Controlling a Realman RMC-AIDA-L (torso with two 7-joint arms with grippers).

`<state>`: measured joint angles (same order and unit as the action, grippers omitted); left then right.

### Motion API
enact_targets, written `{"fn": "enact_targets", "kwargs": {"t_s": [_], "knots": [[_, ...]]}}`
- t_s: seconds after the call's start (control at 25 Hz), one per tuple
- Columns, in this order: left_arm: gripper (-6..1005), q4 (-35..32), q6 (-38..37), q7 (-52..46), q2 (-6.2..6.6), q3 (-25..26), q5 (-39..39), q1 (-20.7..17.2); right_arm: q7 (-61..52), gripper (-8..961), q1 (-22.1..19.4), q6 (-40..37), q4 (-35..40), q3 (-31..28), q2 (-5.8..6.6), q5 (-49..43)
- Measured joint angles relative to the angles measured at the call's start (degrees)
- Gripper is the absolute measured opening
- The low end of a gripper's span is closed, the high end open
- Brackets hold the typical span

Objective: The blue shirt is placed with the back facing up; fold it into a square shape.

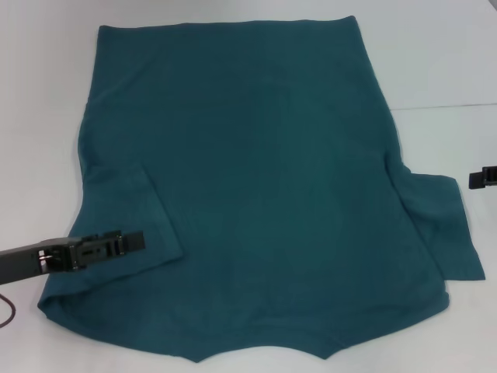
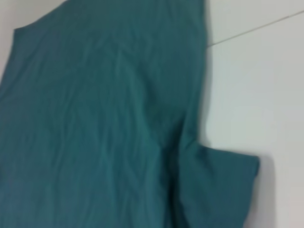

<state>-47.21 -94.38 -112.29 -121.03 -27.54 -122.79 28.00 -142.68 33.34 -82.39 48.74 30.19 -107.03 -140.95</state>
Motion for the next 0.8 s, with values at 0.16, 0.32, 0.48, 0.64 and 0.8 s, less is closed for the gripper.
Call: {"fn": "enact_targets", "kwargs": {"t_s": [0.16, 0.32, 0.48, 0.64, 0.8], "knots": [[736, 0.01, 0.44, 0.0, -0.27, 0.14, 0.05, 0.02, 0.35, 928, 0.11, 2.7, -1.62, 0.44, -0.52, -0.91], [736, 0.02, 0.61, -0.04, -0.31, 0.19, 0.1, 0.03, 0.83, 928, 0.38, 5.35, -4.05, 0.81, -1.09, -0.94], [735, 0.02, 1.34, -0.58, -0.38, 0.21, 0.17, 0.05, 1.78, 929, 0.59, 7.57, -6.18, 0.89, -1.95, -0.78], [735, 0.02, 1.51, -0.7, -0.39, 0.21, 0.19, 0.16, 2.0, 928, 0.91, 9.99, -6.82, 0.92, -3.03, -0.7], [735, 0.02, 1.72, -0.73, -0.49, 0.21, 0.19, 0.27, 2.49, 928, 1.61, 12.32, -8.68, 1.03, -3.31, -0.83]]}}
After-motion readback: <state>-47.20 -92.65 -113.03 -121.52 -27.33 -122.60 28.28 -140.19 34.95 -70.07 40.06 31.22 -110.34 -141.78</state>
